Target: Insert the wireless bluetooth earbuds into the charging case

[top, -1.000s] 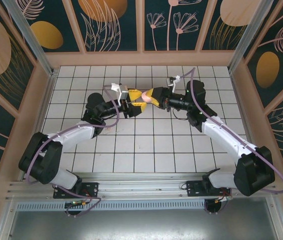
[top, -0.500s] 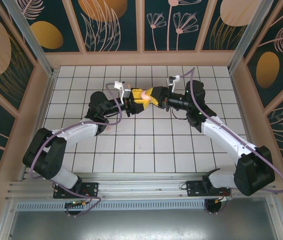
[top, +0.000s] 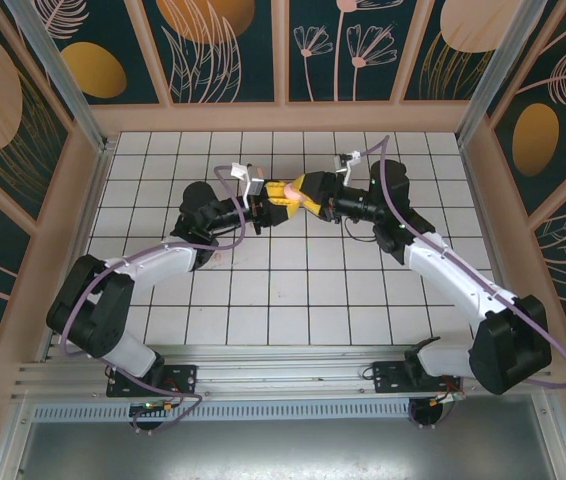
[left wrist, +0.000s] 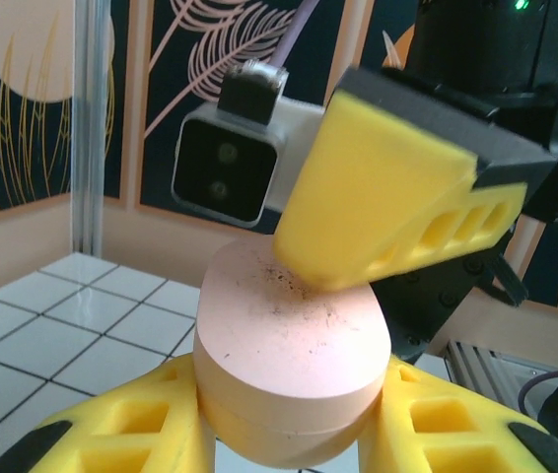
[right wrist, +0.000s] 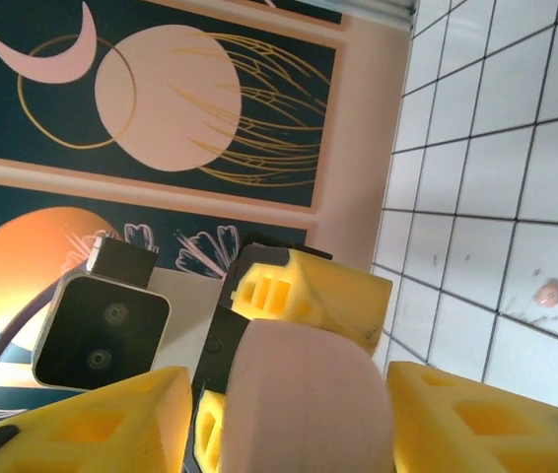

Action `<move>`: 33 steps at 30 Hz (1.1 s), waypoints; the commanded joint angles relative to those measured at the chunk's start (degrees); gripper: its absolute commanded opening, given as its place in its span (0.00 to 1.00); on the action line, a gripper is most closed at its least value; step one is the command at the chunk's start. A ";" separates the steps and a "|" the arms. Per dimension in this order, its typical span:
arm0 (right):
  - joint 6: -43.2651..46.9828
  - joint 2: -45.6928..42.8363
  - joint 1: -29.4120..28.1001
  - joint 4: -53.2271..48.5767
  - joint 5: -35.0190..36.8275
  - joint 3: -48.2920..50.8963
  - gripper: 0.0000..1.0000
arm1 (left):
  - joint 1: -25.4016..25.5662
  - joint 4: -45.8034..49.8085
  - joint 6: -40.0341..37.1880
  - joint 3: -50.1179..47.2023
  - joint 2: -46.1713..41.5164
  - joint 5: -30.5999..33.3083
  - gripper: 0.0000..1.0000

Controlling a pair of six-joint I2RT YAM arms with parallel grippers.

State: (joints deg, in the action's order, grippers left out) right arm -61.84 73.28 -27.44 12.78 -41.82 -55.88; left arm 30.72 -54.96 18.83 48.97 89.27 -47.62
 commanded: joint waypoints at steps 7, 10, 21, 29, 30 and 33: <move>25.80 -7.58 1.07 -23.14 4.96 -11.27 0.67 | -1.49 12.21 -3.25 2.67 -6.89 -6.36 0.25; 31.06 -10.31 1.19 -27.03 9.47 -11.22 0.67 | -1.80 15.64 -4.97 1.77 -8.98 -6.10 0.25; 46.73 -12.00 -1.45 -34.38 10.45 -11.04 0.57 | -2.36 31.14 -12.60 1.69 -16.14 -4.53 0.25; 50.24 -9.83 -3.58 -34.00 5.69 -11.32 0.61 | -2.33 30.83 -10.26 1.85 -16.44 -5.73 0.24; 50.24 -9.53 -3.58 -33.60 4.84 -11.21 0.61 | -2.32 30.55 -9.89 1.78 -16.33 -5.89 0.24; 49.89 -8.70 -4.68 -32.15 2.90 -11.07 0.61 | -2.33 30.26 -9.67 1.36 -15.94 -6.50 0.24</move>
State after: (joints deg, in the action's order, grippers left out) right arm -13.72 63.99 -30.94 -20.99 -35.38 -65.54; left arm 28.75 -23.77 8.25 50.35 73.23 -52.25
